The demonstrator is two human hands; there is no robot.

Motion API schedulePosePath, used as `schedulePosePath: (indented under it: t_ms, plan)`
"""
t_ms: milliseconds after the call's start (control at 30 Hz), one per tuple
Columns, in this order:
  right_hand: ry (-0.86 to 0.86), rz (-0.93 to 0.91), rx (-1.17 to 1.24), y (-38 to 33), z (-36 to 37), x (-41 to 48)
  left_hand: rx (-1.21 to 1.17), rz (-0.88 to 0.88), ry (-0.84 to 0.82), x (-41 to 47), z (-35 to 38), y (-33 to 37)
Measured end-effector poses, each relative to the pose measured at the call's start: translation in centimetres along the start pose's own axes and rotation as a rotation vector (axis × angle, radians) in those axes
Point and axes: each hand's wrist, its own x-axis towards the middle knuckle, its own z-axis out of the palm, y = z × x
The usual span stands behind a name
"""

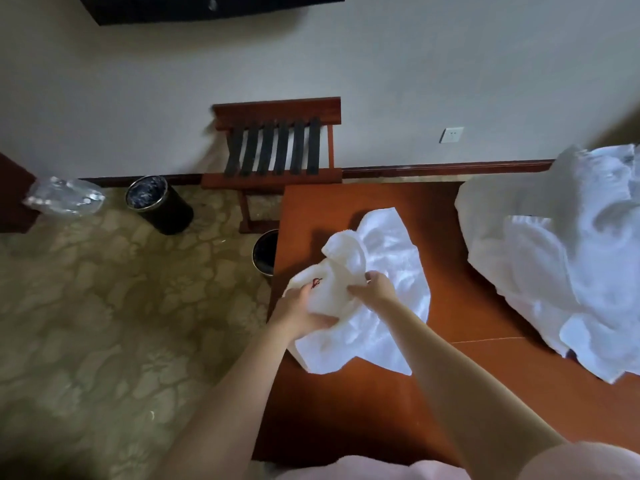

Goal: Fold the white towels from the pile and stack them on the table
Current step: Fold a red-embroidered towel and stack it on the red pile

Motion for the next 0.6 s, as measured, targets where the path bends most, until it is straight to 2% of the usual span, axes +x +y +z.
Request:
schedulePosePath:
  t_ms: [100,200,267,333,467,600]
  plan:
    - [0.101,-0.017,0.281,0.1,-1.6,-0.6,0.142,0.043,-0.016,0.2,0.3,0.5]
    - [0.122,-0.042,0.61,-0.9,-4.1,-1.7,0.124,0.104,0.043,0.2,0.4,2.4]
    - [0.124,-0.042,0.776,-1.4,-5.7,-2.5,-0.003,0.164,0.043,0.0,0.6,4.2]
    - [0.212,-0.021,0.9,-1.5,-7.2,-3.1,-0.225,0.207,0.037,0.0,0.6,5.3]
    - [0.519,0.049,0.917,-1.1,-10.5,-4.0,-0.646,0.11,0.207,1.0,-2.0,5.4]
    - [0.593,0.06,0.8,-1.8,-11.1,-4.1,-0.777,0.034,0.393,2.1,-5.3,3.4]
